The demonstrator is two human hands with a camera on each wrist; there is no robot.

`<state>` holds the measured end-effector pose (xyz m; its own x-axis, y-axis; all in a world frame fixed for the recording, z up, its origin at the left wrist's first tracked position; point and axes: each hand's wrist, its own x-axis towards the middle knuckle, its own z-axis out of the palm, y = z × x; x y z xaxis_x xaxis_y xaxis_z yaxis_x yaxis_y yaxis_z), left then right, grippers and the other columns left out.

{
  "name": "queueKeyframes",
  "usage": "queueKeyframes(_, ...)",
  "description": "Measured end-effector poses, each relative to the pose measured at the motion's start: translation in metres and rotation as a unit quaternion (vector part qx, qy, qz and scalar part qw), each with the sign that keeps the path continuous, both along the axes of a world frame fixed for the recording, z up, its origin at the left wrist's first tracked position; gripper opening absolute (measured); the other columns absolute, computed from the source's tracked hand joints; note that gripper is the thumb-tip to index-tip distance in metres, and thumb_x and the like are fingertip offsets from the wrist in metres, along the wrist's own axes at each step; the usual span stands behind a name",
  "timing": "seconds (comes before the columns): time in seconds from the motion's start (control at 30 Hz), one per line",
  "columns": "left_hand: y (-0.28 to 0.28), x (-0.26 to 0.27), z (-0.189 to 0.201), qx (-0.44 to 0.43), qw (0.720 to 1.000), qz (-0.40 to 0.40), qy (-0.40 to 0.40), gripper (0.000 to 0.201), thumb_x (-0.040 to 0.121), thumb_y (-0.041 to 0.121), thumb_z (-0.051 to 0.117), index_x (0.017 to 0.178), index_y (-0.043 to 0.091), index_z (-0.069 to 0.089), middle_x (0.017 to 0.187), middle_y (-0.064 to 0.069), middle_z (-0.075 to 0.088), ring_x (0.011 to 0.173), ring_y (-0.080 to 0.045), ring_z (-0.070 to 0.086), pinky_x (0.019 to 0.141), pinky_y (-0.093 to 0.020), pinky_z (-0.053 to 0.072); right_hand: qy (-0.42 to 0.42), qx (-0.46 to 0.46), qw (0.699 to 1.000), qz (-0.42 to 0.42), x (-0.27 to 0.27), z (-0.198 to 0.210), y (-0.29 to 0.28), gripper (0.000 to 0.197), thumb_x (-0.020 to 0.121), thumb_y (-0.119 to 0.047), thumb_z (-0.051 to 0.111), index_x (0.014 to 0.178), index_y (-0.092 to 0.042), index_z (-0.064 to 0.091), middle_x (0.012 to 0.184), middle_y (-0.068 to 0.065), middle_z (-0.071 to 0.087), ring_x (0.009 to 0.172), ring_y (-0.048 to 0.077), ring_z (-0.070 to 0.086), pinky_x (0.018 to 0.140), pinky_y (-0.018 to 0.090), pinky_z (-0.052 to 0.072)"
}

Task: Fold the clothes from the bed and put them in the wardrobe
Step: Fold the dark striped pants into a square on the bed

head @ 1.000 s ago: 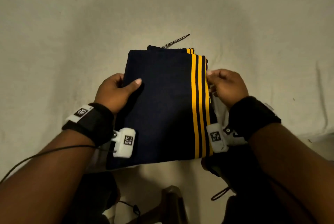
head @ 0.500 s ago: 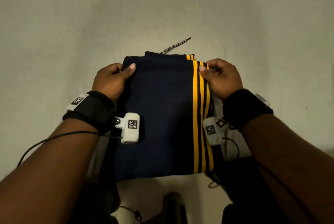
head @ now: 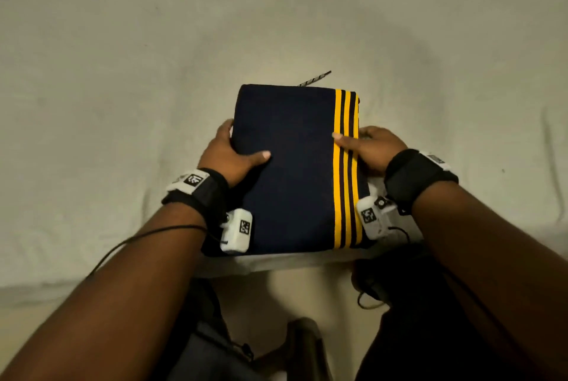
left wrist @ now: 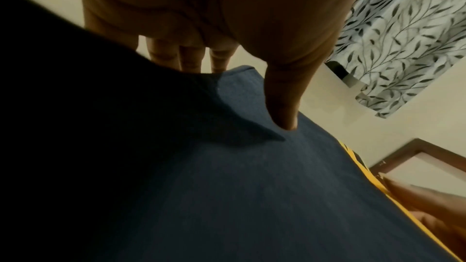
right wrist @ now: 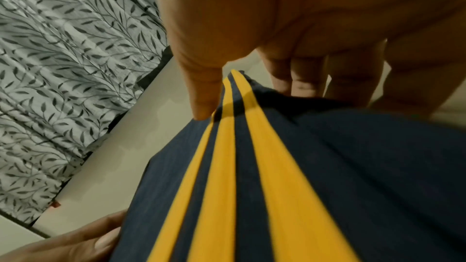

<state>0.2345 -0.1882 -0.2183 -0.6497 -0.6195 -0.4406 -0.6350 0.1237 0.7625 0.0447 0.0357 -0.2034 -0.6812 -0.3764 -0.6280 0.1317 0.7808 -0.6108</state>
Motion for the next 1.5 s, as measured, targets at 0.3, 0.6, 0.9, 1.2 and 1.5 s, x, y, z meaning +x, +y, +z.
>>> queueKeyframes(0.3, 0.043, 0.070, -0.004, 0.050, 0.994, -0.022, -0.093, 0.053, 0.074, 0.058, 0.082, 0.114, 0.024, 0.072, 0.109, 0.005, 0.074, 0.092, -0.018, 0.069, 0.088, -0.034, 0.055, -0.015, -0.026, 0.999, 0.016, 0.071, -0.002, 0.030, 0.071, 0.076, -0.060, 0.079, 0.137, -0.029, 0.057, 0.130, -0.006, 0.066, 0.116, 0.020, 0.063, 0.097, 0.037, 0.047)
queueKeyframes(0.6, 0.024, 0.059, -0.009, 0.295, 0.951, 0.096, -0.014, 0.051, 0.068, 0.031, 0.089, 0.109, 0.003, 0.075, 0.105, -0.013, 0.077, 0.097, -0.030, 0.074, 0.078, -0.033, 0.060, -0.086, -0.070, 0.994, 0.020, 0.034, -0.037, 0.031, 0.046, 0.075, -0.033, 0.088, 0.115, -0.030, 0.066, 0.106, -0.013, 0.072, 0.097, 0.005, 0.067, 0.084, 0.028, 0.050)
queueKeyframes(0.9, 0.053, 0.019, 0.054, 0.326, 0.940, 0.105, -0.012, 0.069, 0.059, 0.021, 0.087, 0.123, 0.005, 0.066, 0.115, -0.006, 0.075, 0.113, -0.028, 0.069, 0.105, -0.047, 0.051, -0.084, -0.057, 0.994, -0.049, 0.051, 0.057, 0.029, 0.077, 0.085, -0.006, 0.077, 0.148, -0.024, 0.038, 0.127, -0.011, 0.053, 0.111, 0.009, 0.053, 0.092, 0.029, 0.042)
queueKeyframes(1.2, -0.013, 0.109, 0.289, 0.352, 0.930, 0.078, 0.074, 0.060, 0.083, -0.002, 0.076, 0.137, 0.006, 0.054, 0.118, 0.002, 0.069, 0.096, -0.004, 0.072, 0.080, -0.018, 0.057, -0.076, -0.009, 0.996, 0.035, 0.099, 0.301, -0.042, 0.066, 0.080, -0.001, 0.078, 0.134, -0.018, 0.044, 0.106, -0.007, 0.060, 0.099, 0.016, 0.059, 0.082, 0.030, 0.046)
queueKeyframes(1.5, -0.140, 0.268, 0.413, 0.320, 0.896, 0.208, 0.228, 0.106, 0.041, 0.033, 0.102, 0.134, 0.014, 0.056, 0.123, -0.003, 0.072, 0.112, -0.024, 0.069, 0.081, -0.025, 0.058, -0.097, -0.133, 0.979, 0.121, 0.207, 0.404, -0.216, 0.074, 0.077, -0.002, 0.080, 0.139, -0.026, 0.049, 0.125, 0.000, 0.069, 0.112, 0.023, 0.068, 0.100, 0.050, 0.054)
